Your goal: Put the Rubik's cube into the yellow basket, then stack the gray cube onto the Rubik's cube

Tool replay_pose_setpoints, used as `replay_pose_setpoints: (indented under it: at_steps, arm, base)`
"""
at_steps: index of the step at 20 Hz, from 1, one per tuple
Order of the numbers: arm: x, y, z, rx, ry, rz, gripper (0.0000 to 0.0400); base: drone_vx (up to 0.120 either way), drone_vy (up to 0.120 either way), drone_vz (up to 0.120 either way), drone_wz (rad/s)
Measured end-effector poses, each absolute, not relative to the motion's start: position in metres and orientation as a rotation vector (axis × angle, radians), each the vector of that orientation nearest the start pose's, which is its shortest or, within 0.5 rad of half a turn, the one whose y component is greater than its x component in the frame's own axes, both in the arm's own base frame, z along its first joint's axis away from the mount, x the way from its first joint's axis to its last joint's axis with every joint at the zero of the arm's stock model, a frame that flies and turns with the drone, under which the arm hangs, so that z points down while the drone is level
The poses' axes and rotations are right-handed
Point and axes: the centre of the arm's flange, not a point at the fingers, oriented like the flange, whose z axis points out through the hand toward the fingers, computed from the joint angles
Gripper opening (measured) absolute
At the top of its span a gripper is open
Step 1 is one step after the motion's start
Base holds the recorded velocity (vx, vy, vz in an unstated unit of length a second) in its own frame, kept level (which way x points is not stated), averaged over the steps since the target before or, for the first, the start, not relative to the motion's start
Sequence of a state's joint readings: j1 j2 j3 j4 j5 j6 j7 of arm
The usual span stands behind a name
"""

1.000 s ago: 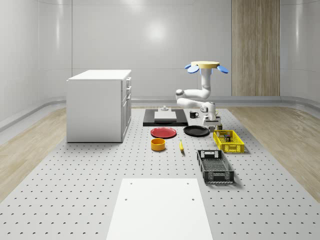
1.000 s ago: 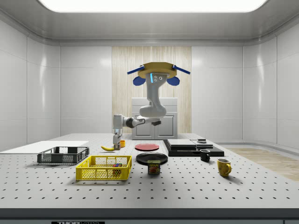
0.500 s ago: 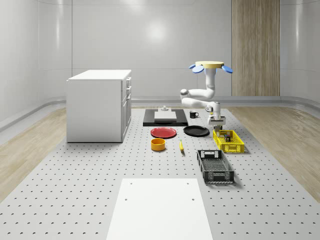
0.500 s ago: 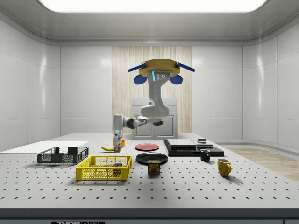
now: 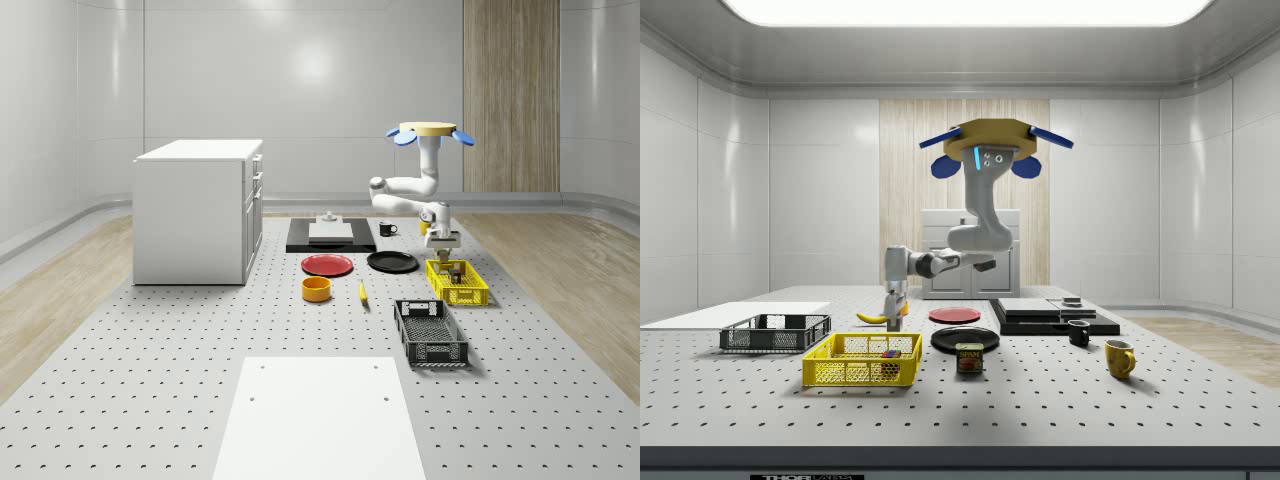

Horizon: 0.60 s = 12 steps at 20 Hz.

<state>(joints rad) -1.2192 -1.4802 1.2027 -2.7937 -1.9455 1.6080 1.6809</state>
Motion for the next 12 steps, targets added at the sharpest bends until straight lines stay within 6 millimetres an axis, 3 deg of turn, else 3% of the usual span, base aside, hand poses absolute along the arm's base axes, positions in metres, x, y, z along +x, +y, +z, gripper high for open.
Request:
replay_pose_setpoints:
  at_steps: [9,12]
  arm:
    - [0.3188,0.0000,0.5427,0.001,-0.002,0.786,0.0250]
    - [0.3188,0.0000,0.5427,0.001,-0.002,0.786,0.0250]
  base:
    - [0.000,0.120,0.000,0.000]
    - [0.000,0.000,-0.093,0.000]
